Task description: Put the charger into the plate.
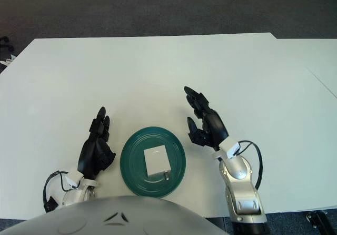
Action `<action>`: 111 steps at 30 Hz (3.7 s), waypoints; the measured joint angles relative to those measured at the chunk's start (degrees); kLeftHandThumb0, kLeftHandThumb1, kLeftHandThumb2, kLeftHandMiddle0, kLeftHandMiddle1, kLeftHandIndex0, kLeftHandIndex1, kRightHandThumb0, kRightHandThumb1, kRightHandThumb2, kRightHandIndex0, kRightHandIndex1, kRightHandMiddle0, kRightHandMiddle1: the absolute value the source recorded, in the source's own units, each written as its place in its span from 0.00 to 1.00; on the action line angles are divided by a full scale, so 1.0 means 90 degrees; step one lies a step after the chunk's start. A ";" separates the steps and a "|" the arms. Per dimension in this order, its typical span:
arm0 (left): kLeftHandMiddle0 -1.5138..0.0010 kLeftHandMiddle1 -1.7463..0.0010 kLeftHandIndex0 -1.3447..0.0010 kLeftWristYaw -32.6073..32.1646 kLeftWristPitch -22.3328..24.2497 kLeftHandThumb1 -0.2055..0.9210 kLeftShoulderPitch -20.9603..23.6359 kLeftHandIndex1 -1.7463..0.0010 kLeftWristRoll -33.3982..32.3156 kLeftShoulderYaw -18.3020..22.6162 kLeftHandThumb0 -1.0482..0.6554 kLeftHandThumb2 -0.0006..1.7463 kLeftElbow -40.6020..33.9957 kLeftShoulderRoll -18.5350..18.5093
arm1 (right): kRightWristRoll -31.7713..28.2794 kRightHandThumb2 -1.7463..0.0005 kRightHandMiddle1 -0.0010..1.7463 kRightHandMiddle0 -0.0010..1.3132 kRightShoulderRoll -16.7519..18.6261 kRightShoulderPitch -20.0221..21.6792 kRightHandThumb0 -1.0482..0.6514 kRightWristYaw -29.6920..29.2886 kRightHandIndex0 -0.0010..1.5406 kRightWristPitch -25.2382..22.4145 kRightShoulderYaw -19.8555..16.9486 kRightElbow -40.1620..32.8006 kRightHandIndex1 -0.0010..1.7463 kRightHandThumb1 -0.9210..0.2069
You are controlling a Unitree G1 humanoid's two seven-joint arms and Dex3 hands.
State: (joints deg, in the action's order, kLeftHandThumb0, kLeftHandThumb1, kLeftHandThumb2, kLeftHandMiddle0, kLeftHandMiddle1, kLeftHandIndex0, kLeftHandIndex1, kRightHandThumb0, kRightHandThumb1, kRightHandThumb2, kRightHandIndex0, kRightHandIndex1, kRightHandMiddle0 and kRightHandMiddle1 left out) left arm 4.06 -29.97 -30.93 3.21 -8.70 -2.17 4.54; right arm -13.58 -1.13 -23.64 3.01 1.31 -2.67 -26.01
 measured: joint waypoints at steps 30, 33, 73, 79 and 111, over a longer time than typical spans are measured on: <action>0.90 0.99 1.00 0.0233 0.0667 1.00 -0.0006 0.76 -0.1016 0.0007 0.00 0.63 -0.0296 -0.0153 | 0.0454 0.62 0.45 0.07 0.0408 -0.0463 0.10 -0.0206 0.19 -0.0057 0.0314 0.0624 0.00 0.00; 0.89 0.99 1.00 0.0271 0.0767 1.00 -0.0009 0.76 -0.1107 0.0007 0.00 0.62 -0.0346 -0.0169 | 0.0522 0.60 0.45 0.05 0.0470 -0.0458 0.10 -0.0216 0.18 0.0083 0.0352 0.0777 0.00 0.00; 0.87 1.00 1.00 0.0185 0.0898 1.00 -0.0093 0.74 -0.0810 -0.0062 0.01 0.63 -0.0472 -0.0251 | 0.1122 0.52 0.38 0.00 -0.0023 0.0159 0.14 -0.0067 0.13 0.1228 0.0259 0.2341 0.00 0.00; 0.87 1.00 1.00 0.0185 0.0572 1.00 -0.0042 0.75 -0.0738 -0.0057 0.01 0.63 -0.0209 -0.0264 | 0.1163 0.52 0.37 0.00 -0.0048 0.0159 0.15 -0.0067 0.12 0.1398 0.0250 0.2436 0.00 0.00; 0.89 1.00 1.00 0.0197 0.0153 1.00 0.0131 0.76 -0.0552 -0.0018 0.00 0.63 0.0191 -0.0303 | 0.1189 0.52 0.29 0.00 -0.0103 0.0220 0.14 -0.0020 0.14 0.1736 0.0187 0.2709 0.01 0.00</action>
State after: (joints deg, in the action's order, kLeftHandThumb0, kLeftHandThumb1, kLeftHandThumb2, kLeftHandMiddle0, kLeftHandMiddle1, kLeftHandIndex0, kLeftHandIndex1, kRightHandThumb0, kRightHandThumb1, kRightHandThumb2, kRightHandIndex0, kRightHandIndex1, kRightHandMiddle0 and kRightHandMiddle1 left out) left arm 5.83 -28.59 -29.76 -1.75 -8.87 -0.46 1.82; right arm -2.88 -2.06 -21.66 2.83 16.94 -0.98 -1.63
